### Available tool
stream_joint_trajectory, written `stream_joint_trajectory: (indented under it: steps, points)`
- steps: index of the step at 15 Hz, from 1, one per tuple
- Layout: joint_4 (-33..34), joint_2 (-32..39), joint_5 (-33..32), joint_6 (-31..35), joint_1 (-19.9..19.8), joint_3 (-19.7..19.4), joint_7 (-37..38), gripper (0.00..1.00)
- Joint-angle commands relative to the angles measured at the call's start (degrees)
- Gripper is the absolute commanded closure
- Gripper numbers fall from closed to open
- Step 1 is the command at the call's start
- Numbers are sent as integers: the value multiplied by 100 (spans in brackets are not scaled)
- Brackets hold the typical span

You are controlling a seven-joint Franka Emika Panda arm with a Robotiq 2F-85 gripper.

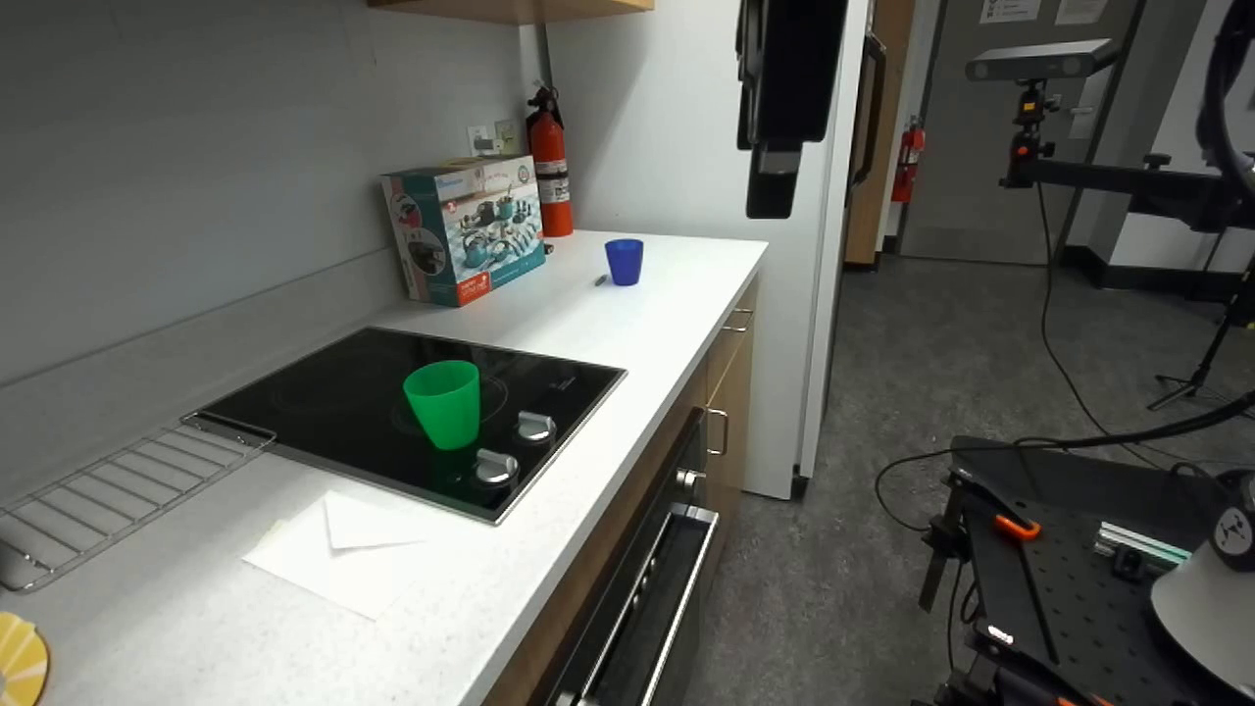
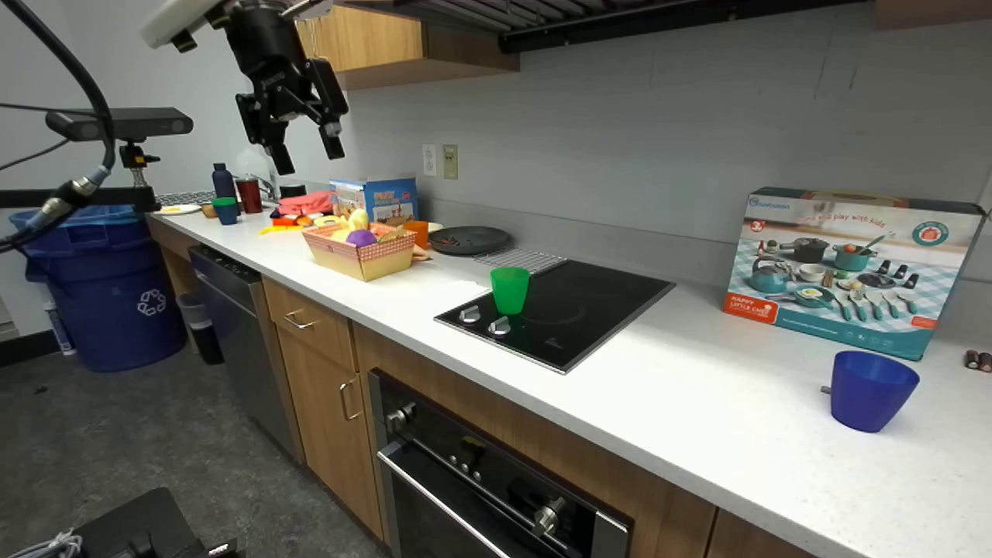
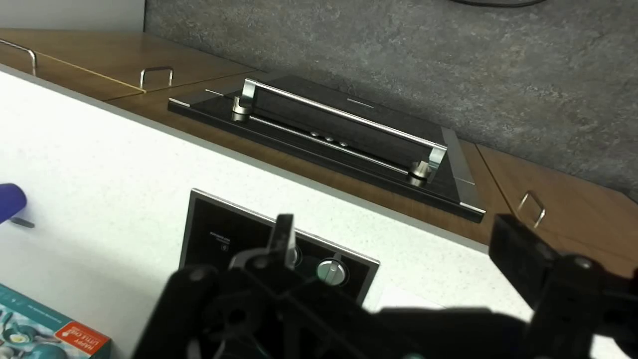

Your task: Move the green cup to the right

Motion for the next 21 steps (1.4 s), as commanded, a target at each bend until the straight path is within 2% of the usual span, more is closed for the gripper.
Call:
stream_joint_trajectory:
  steps: [1, 9, 17, 21]
  points:
    - [19, 30, -62, -24, 187, -152, 57, 0]
    - [-81, -2, -96, 145, 181, -175, 124, 0]
    - [-642, 27, -280, 1302, 48, -213, 758, 0]
    - [-935, 219, -366, 1533, -37, -317, 1042, 0]
